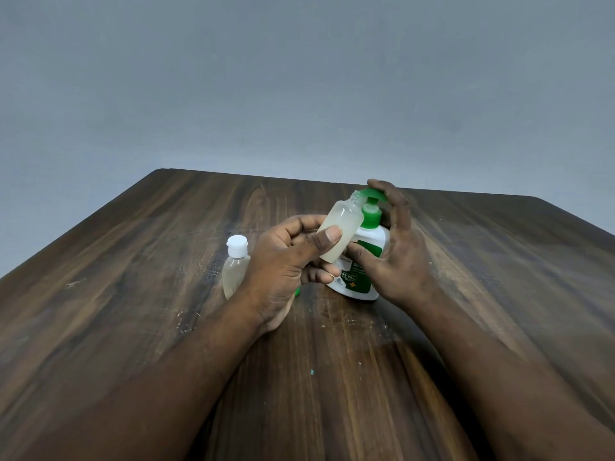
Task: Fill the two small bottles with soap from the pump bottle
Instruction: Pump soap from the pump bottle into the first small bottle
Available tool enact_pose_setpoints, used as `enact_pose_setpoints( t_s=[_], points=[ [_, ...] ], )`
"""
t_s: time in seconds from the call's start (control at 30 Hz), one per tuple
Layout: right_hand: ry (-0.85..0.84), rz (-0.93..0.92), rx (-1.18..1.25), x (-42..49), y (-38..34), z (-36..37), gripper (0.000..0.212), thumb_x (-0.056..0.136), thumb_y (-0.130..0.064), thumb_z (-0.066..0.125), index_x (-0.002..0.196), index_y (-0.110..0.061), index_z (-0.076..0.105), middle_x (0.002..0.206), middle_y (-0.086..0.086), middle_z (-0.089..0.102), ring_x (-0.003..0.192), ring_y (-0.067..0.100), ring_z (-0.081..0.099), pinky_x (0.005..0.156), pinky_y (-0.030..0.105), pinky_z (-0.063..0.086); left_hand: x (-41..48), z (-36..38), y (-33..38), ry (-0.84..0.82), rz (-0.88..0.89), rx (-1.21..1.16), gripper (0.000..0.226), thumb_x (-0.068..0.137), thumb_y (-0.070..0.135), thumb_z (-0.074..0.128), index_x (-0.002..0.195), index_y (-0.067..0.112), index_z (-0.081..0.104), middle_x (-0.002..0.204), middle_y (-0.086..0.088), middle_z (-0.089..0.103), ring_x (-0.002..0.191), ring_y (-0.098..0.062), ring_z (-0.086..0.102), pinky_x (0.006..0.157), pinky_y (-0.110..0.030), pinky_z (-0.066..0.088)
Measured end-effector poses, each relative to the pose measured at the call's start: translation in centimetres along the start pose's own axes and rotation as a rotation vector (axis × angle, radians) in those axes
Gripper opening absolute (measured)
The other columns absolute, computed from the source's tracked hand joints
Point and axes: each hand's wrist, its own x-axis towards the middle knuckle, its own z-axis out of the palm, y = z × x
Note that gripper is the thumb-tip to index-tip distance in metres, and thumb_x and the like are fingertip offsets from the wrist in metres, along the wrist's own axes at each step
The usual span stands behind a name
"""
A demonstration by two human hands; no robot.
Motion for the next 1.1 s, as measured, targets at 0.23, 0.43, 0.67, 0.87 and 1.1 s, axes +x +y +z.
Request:
enact_pose_setpoints(
  t_s=[0.23,0.43,0.67,0.87,1.1],
  points=[
    [0.018,-0.009,0.012,0.07,0.08,0.05,0.081,0.084,-0.018,0.09,0.147,-0.032,0.041,0.126,-0.023,0.064,0.113,0.002,0.069,0.086,0.017,0.055,0.17,-0.18,-0.22,-0.003,0.0,0.002,0.05,0.077,0.032,0.08,0.119,0.006,0.071,0.091,-0.018,0.076,0.059,-0.018,0.069,0.051,-0.02,0.056],
    [0.037,-0.014,0.008,-0.12,0.22,0.21,0.082,0.084,-0.017,0.09,0.149,-0.029,0.042,0.126,-0.022,0.065,0.113,0.005,0.07,0.088,0.023,0.058,0.14,-0.25,-0.24,-0.01,-0.001,0.0,0.052,0.075,0.033,0.082,0.118,0.007,0.071,0.091,-0.018,0.076,0.059,-0.019,0.068,0.052,-0.021,0.057],
    [0.003,-0.013,0.009,0.01,0.21,-0.01,0.089,0.085,-0.017,0.088,0.154,-0.036,0.036,0.128,-0.037,0.058,0.116,0.004,0.068,0.089,0.024,0.059,0.22,-0.19,-0.17,-0.012,0.002,-0.005,0.051,0.075,0.033,0.081,0.119,0.007,0.071,0.094,-0.019,0.076,0.061,-0.019,0.069,0.052,-0.021,0.057],
    [0.039,-0.003,0.047,0.0,0.25,0.39,0.076,0.085,-0.01,0.089,0.144,-0.025,0.044,0.124,-0.036,0.062,0.113,0.001,0.069,0.086,0.018,0.055,0.05,-0.36,-0.26,-0.011,-0.014,0.008,0.053,0.075,0.032,0.081,0.12,0.005,0.07,0.095,-0.018,0.077,0.058,-0.018,0.068,0.05,-0.02,0.056],
    [0.019,-0.004,0.017,-0.08,0.04,0.11,0.089,0.086,-0.014,0.088,0.156,-0.03,0.036,0.127,-0.031,0.062,0.113,0.005,0.07,0.087,0.022,0.058,0.16,0.01,-0.1,-0.013,0.003,0.001,0.048,0.076,0.032,0.081,0.116,0.008,0.071,0.091,-0.018,0.075,0.06,-0.019,0.069,0.052,-0.021,0.057]
  ],
)
